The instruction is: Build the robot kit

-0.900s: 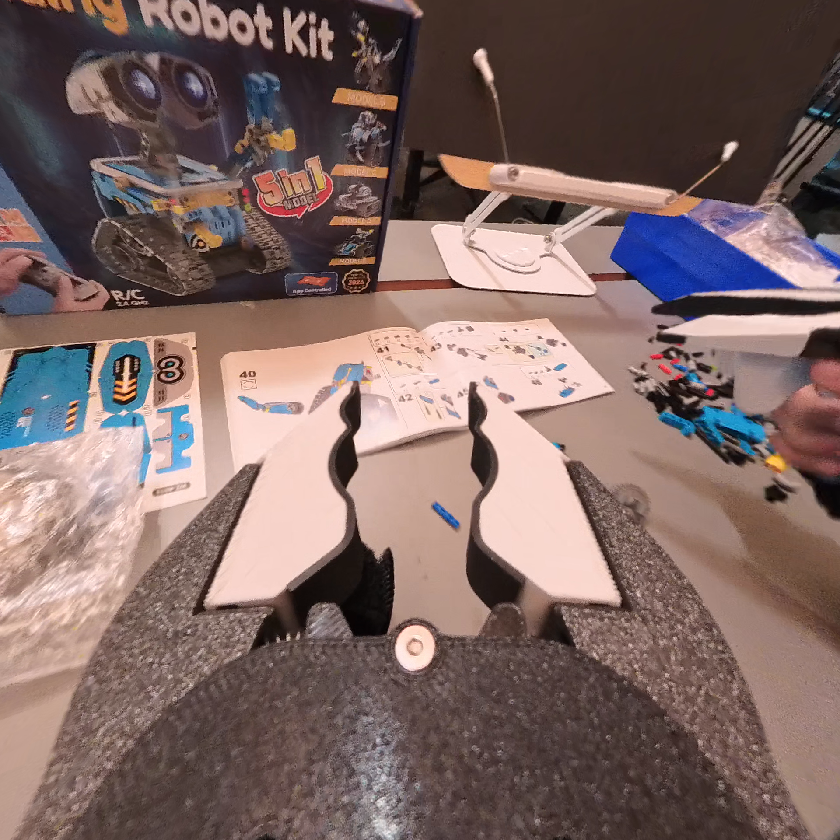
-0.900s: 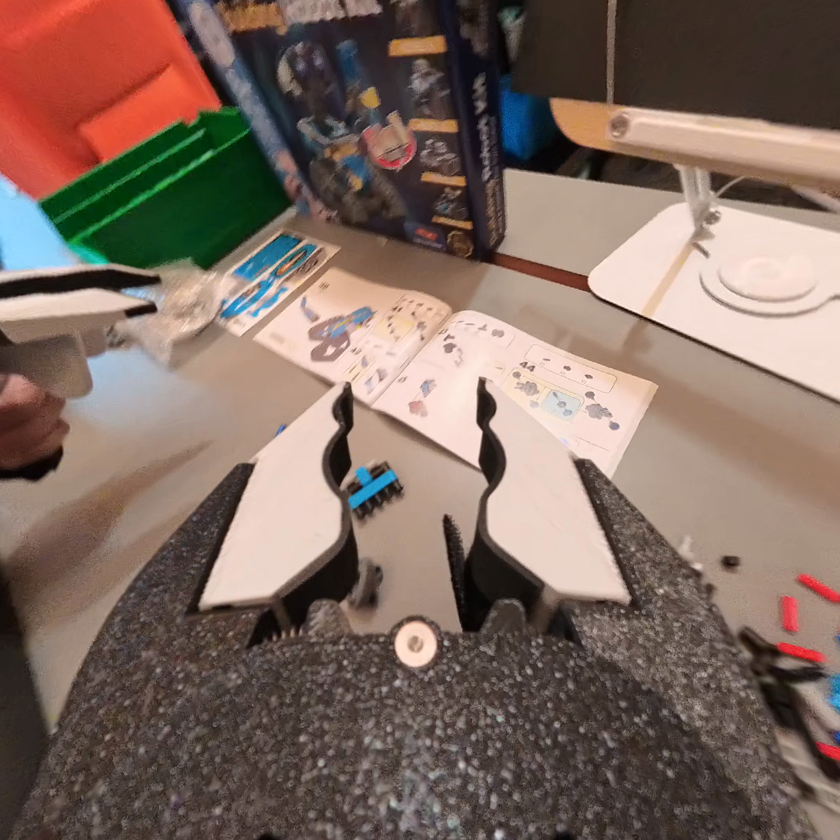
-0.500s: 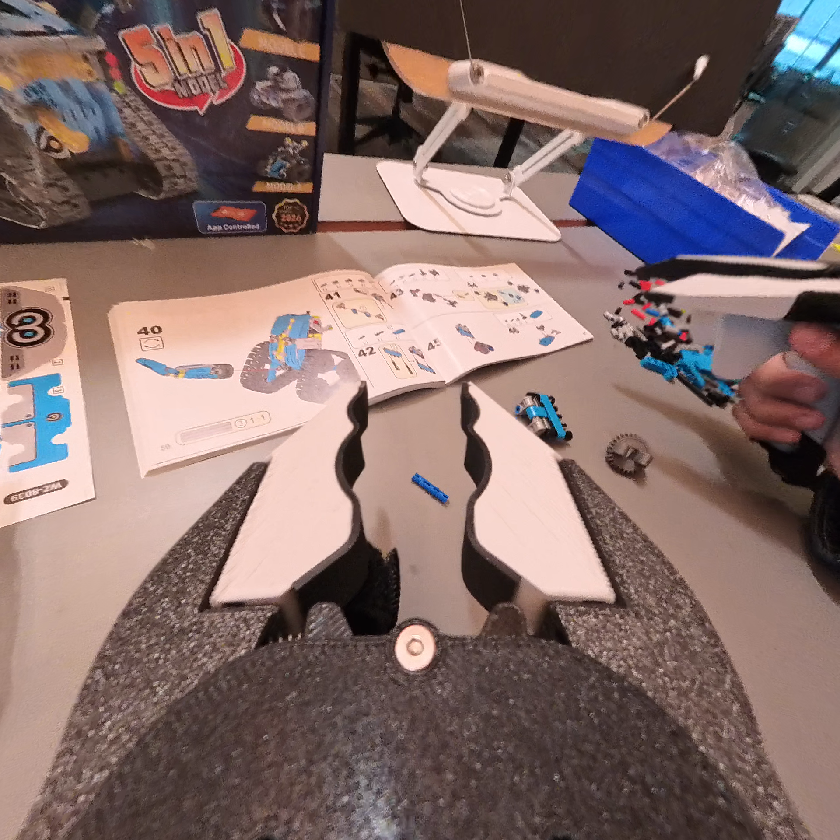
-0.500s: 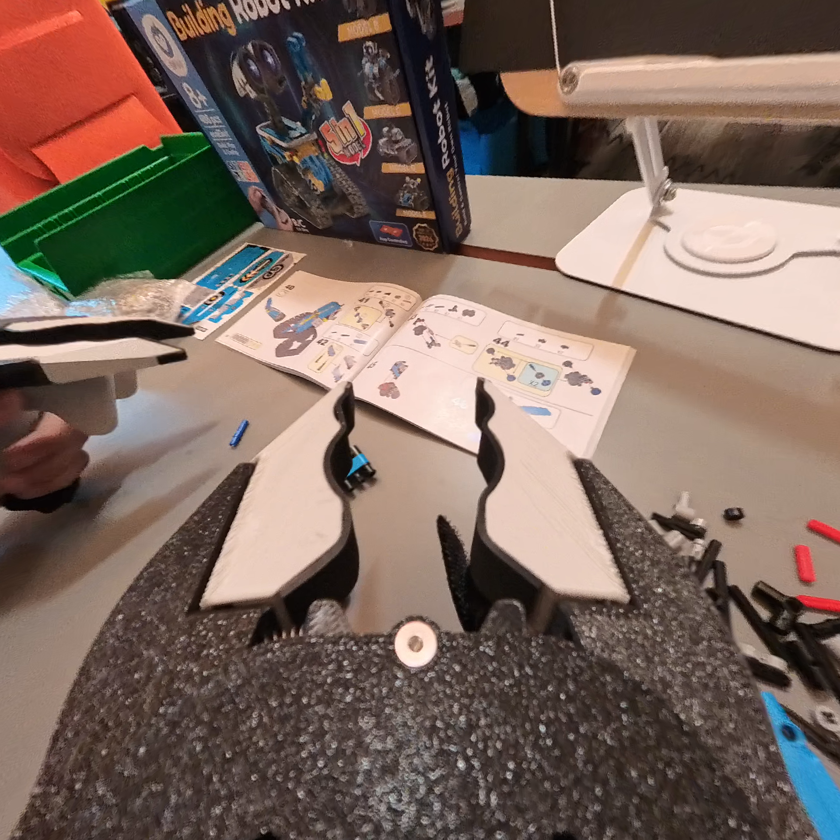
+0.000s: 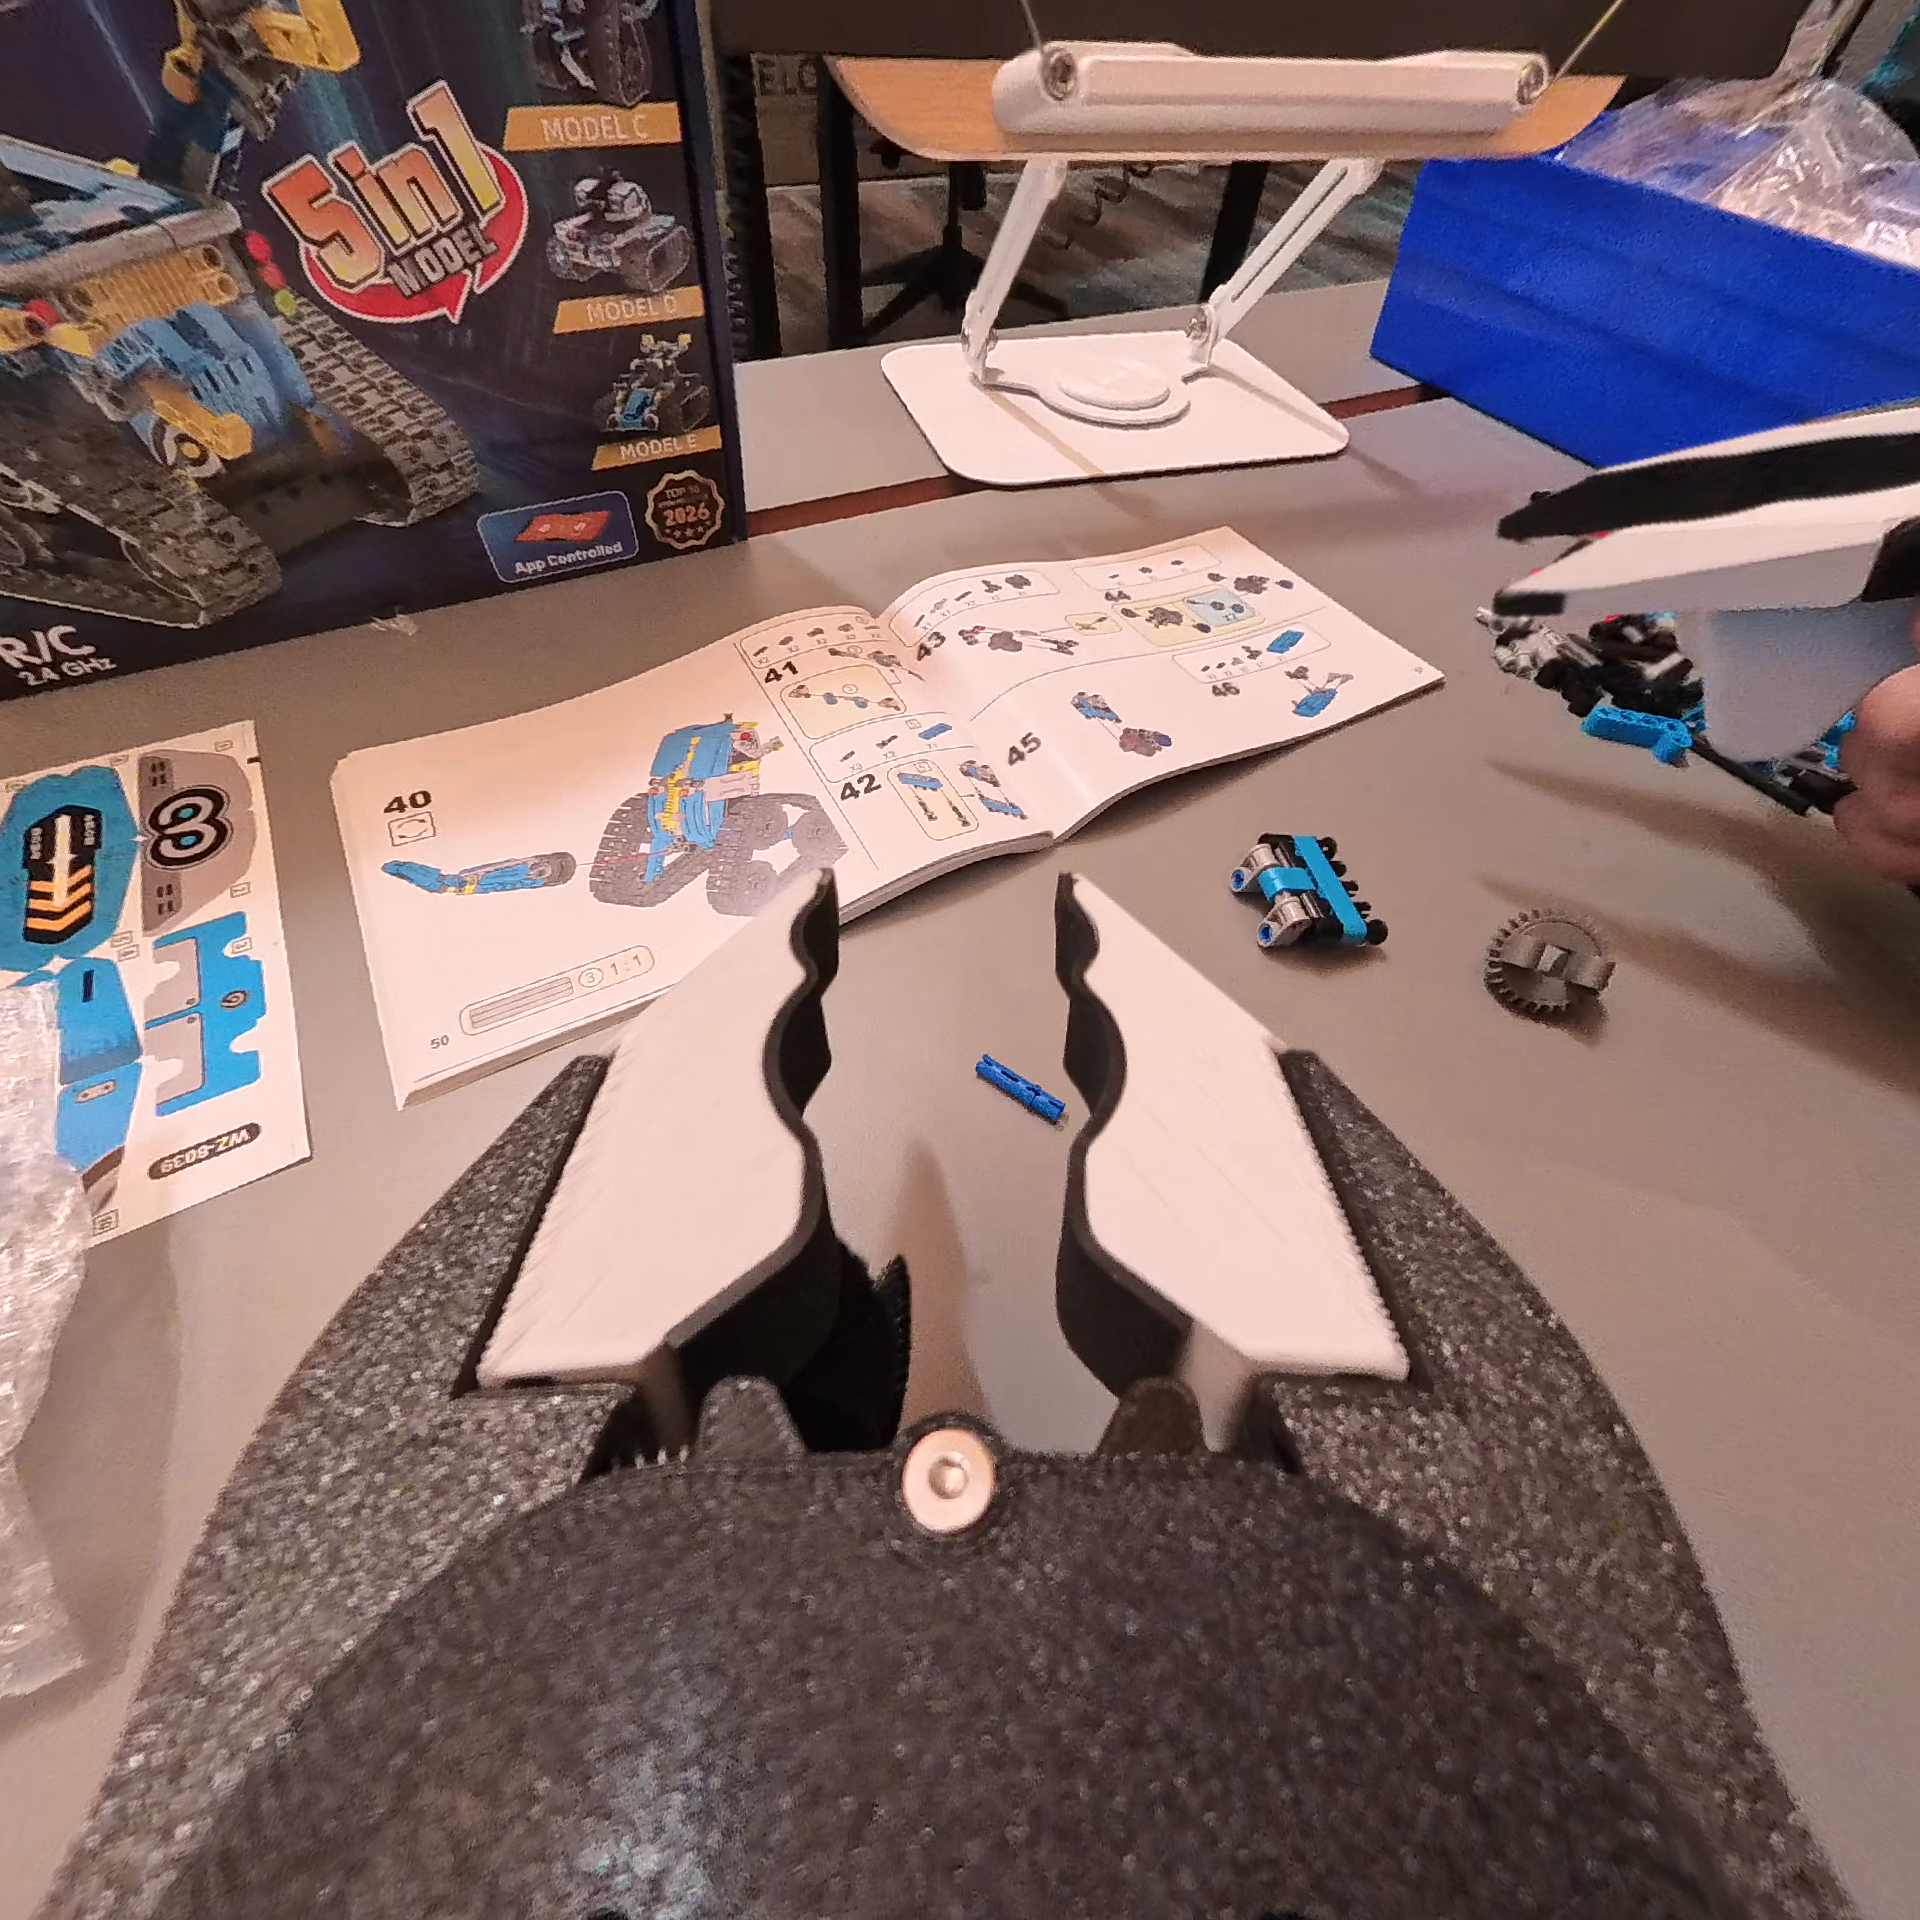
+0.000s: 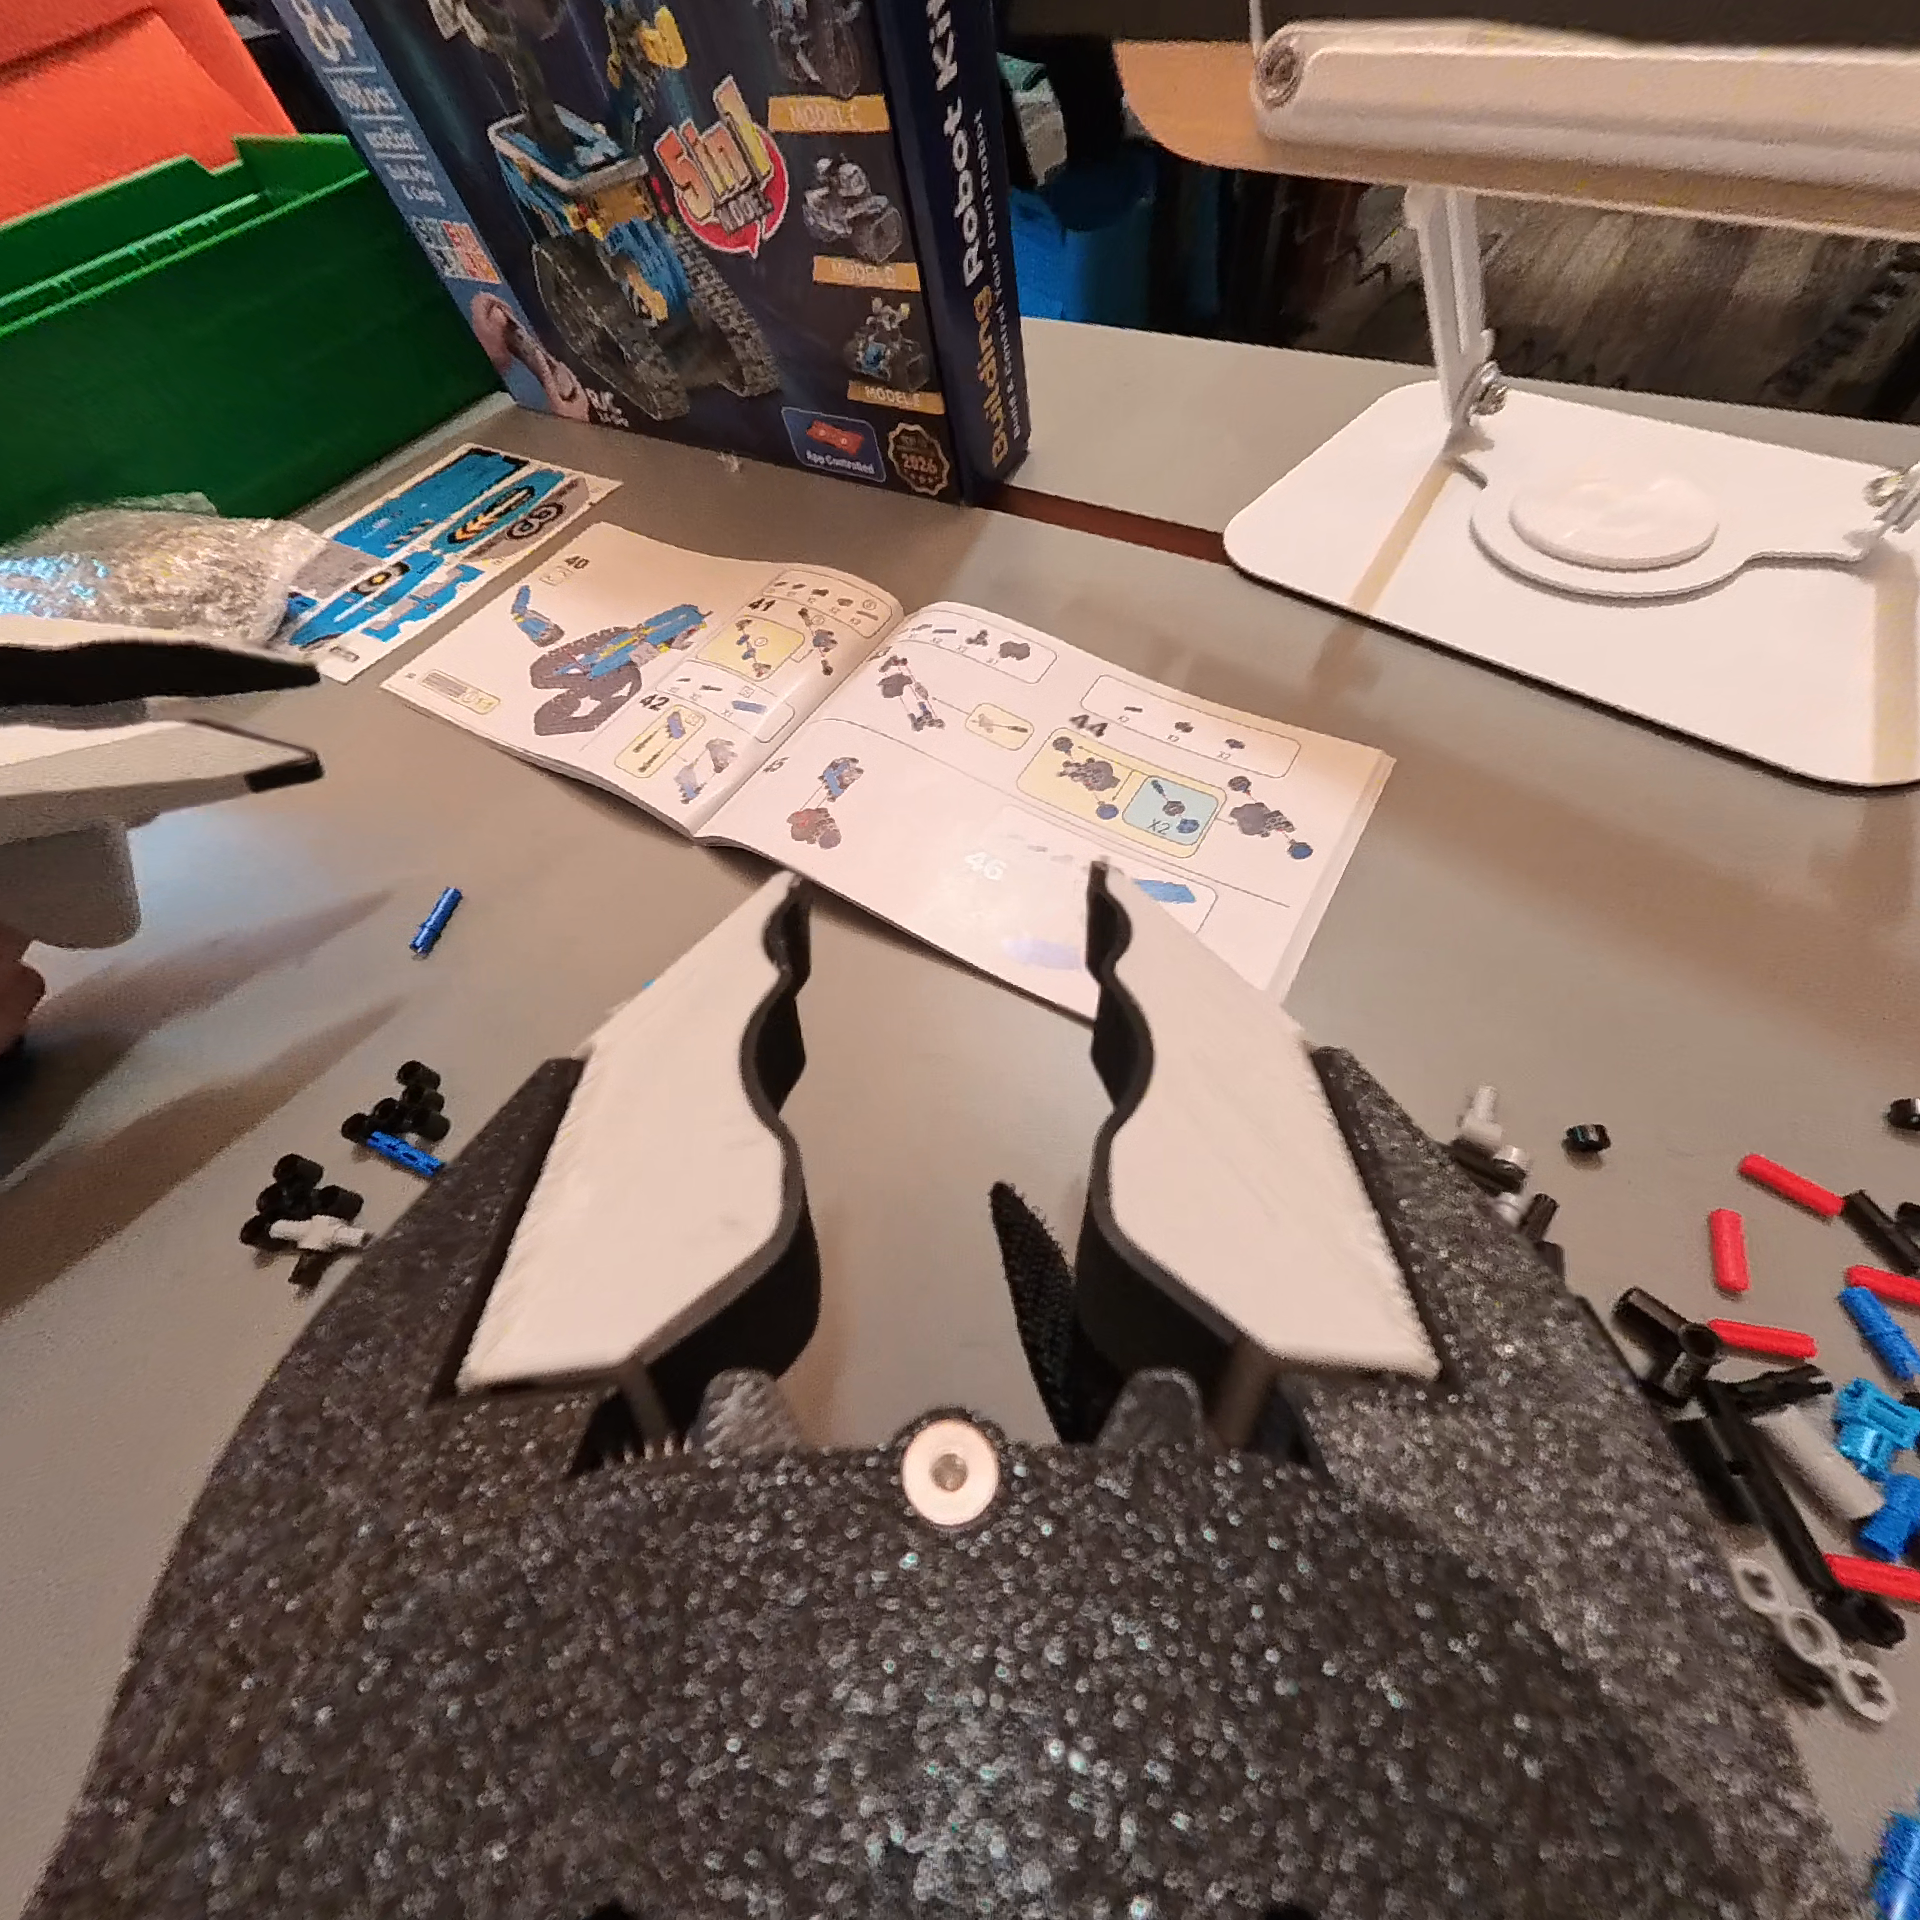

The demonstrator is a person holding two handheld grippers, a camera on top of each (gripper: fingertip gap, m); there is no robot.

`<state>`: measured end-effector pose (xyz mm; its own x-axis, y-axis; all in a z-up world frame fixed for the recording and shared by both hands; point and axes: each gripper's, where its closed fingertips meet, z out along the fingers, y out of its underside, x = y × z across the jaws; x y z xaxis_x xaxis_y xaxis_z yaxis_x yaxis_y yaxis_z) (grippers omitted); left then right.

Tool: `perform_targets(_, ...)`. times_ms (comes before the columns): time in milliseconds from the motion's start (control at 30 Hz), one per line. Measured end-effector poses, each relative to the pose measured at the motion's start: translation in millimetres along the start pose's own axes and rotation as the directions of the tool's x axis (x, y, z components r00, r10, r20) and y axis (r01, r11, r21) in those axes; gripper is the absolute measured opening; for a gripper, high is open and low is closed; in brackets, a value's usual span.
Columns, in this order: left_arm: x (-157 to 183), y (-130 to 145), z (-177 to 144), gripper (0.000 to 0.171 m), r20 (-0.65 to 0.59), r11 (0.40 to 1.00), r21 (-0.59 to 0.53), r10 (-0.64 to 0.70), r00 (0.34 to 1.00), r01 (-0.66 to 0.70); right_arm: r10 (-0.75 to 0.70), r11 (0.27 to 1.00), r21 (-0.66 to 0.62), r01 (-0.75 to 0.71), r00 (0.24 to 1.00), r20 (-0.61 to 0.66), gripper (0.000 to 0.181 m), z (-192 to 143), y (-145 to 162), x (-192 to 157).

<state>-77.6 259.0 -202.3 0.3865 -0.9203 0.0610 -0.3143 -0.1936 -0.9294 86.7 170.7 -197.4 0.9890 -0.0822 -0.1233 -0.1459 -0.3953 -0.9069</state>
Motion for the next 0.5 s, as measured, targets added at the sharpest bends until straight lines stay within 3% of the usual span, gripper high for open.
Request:
perform_targets(367,-5.8,-0.4,-1.9,0.042,-0.007,0.997,-0.018,-0.069,0.998,0.069,-0.010,0.999,-0.045,0.015,0.994,0.106,0.040,3.7,7.8,-18.1)
perform_targets(500,-11.9,-1.1,-2.8,0.041,0.022,0.997,-0.018,-0.075,0.997,0.075,-0.077,0.992,-0.091,0.083,0.995,0.067,0.041,10.7,17.9,-15.8)
